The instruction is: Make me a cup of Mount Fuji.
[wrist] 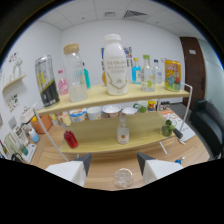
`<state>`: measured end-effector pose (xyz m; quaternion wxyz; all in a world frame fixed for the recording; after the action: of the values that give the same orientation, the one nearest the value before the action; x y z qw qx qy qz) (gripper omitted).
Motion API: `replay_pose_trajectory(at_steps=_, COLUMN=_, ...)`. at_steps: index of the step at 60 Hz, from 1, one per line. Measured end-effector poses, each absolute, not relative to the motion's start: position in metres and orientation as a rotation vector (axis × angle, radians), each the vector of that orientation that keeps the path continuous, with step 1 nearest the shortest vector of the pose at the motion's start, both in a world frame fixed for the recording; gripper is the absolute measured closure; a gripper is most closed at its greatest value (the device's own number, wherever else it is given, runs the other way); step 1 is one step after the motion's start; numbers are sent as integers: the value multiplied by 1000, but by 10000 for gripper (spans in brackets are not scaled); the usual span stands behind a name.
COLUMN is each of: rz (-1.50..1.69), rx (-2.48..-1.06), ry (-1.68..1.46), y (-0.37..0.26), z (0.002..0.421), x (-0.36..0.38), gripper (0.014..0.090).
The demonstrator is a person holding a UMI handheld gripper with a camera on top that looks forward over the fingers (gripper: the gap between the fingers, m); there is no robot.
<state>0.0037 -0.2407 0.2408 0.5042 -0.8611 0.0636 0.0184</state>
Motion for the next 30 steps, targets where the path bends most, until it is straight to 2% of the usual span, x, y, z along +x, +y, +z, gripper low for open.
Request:
replay_pose_trajectory(at_steps=8, rz=80, rx=-2007, ry=145, y=-224, z=313, x=-29, gripper=193)
replay_pose_trajectory(at_steps=17, rz=93, rx=-1858, ry=90, y=-192, z=386, x=-51, gripper=192)
replay_pose_trajectory(at_steps=30, rz=76, rx=-1786, ry=49, y=-135, z=401, x=-67, gripper=213)
